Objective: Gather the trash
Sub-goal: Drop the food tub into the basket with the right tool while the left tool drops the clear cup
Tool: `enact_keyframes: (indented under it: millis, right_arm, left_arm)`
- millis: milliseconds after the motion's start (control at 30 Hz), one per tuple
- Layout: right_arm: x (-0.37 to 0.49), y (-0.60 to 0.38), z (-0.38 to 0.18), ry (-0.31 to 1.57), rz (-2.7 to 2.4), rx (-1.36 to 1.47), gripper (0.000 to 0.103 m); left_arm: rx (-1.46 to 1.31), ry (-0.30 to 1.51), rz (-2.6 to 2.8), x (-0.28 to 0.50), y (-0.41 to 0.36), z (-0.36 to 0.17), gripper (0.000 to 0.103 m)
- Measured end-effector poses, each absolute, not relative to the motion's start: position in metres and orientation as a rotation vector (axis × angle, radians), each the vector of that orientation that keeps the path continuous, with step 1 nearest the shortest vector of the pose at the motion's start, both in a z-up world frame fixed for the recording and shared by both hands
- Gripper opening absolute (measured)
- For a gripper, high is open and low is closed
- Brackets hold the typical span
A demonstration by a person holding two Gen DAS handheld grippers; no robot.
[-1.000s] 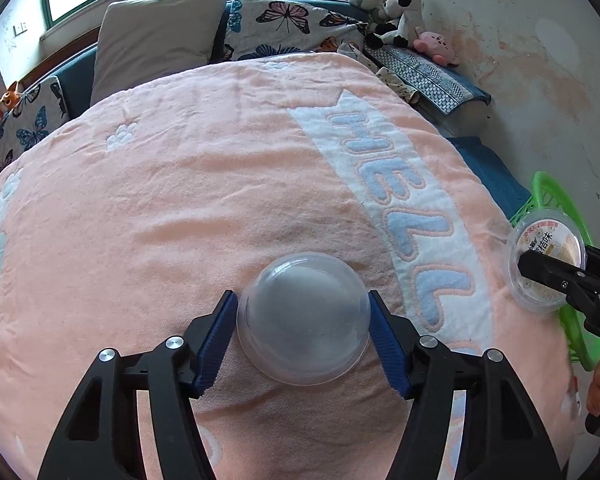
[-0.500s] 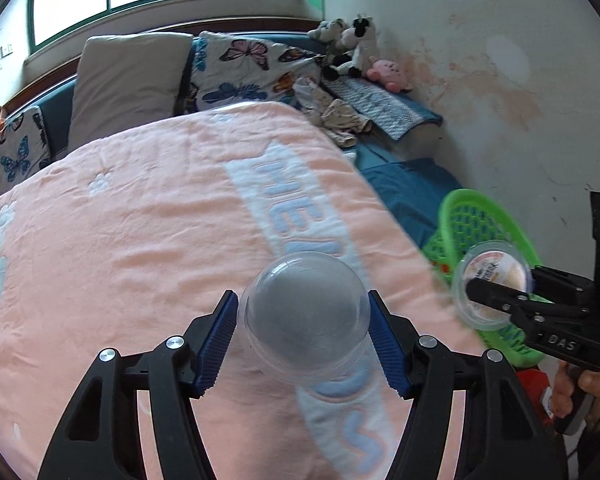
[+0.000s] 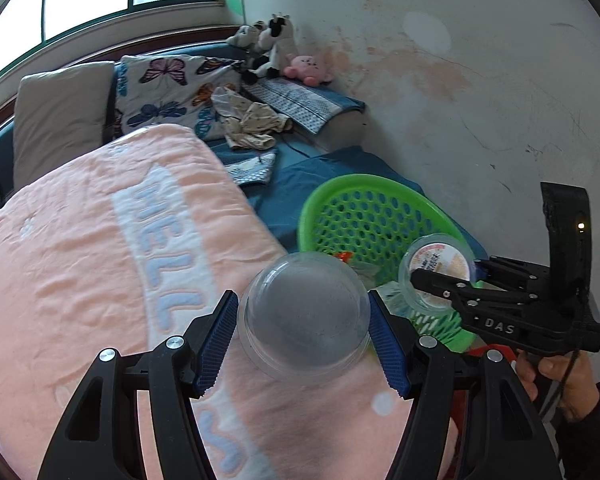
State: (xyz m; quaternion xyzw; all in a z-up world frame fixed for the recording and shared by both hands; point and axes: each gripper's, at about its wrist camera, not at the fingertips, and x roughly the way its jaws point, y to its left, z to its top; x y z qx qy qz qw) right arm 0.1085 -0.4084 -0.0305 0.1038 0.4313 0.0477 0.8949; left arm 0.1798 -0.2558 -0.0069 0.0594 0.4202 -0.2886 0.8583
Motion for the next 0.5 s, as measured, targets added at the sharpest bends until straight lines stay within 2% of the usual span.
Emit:
enact_keyframes:
  millis: [233, 367, 500]
  right_arm:
    - [0.100, -0.435, -0.047, 0.911, 0.057, 0.262, 0.045]
    - [0.096, -0.441, -0.048, 0.906, 0.045, 0.266, 0.054]
    - [0.092, -0.445, -0.046, 0.897, 0.038, 0.264, 0.057]
  left_arm:
    - [0.141, 0.906, -0.676, 0.178, -0.289, -0.015, 0.063]
    - [0.134, 0.930, -0.695, 0.185, -0.301, -0.022, 0.063]
    - [0.118, 0.963, -0.710, 0.192, -0.310, -0.031, 0.063]
